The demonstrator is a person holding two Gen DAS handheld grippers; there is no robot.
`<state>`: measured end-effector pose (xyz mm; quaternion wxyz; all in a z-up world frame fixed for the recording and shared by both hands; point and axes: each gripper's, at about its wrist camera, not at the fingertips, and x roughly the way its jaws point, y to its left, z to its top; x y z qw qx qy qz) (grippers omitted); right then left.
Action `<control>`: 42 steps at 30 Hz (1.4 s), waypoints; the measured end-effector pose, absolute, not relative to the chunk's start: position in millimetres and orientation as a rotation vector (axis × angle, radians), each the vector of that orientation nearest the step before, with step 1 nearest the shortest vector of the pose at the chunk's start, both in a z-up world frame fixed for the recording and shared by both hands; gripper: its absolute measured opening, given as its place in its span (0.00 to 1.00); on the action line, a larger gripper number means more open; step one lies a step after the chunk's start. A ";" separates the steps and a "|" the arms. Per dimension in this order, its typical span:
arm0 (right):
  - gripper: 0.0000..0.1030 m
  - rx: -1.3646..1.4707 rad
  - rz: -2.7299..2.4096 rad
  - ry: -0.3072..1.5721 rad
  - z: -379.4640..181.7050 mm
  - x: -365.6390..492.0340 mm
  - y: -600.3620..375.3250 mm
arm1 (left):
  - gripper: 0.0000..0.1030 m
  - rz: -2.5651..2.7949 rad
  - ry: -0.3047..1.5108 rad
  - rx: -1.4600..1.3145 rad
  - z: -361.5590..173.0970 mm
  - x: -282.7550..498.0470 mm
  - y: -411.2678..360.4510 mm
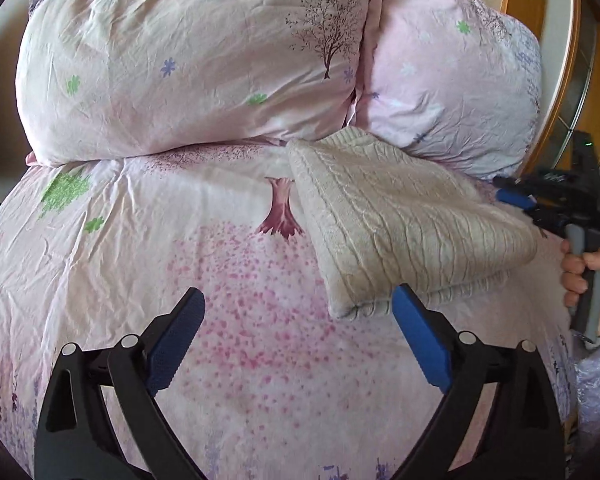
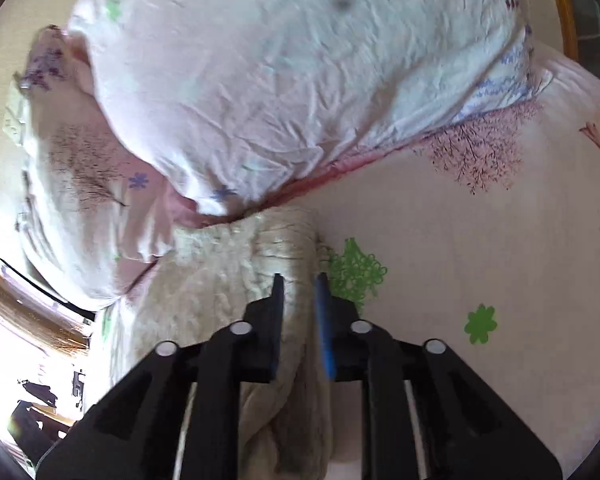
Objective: Fold small clothes
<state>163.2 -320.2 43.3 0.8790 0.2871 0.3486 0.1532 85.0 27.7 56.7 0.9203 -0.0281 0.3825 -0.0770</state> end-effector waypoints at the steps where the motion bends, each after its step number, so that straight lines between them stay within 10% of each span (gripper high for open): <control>1: 0.40 0.608 0.404 0.700 48.7 148.1 -314.2 | 0.99 -0.136 0.796 -0.046 52.9 83.7 24.8; 7: 0.33 0.562 0.430 0.893 7.7 143.0 -273.0 | 0.99 -0.152 0.847 -0.054 42.6 85.2 10.8; 10: 0.06 0.539 0.350 0.905 -5.2 152.4 -275.4 | 0.99 -0.108 0.891 -0.018 41.1 88.3 4.9; 12: 0.30 0.491 0.369 0.847 10.5 134.7 -269.7 | 0.99 -0.085 0.900 0.002 39.9 88.4 3.7; 14: 0.89 0.390 0.349 0.731 32.4 98.2 -262.9 | 0.99 -0.079 0.911 0.000 36.9 90.2 3.4; 15: 0.96 0.347 0.307 0.689 39.0 80.5 -262.6 | 0.99 -0.072 0.931 -0.002 34.1 92.4 3.3; 42: 0.98 0.040 -0.048 0.926 -25.2 65.4 -198.8 | 0.99 -0.066 0.999 0.070 10.1 95.0 -7.6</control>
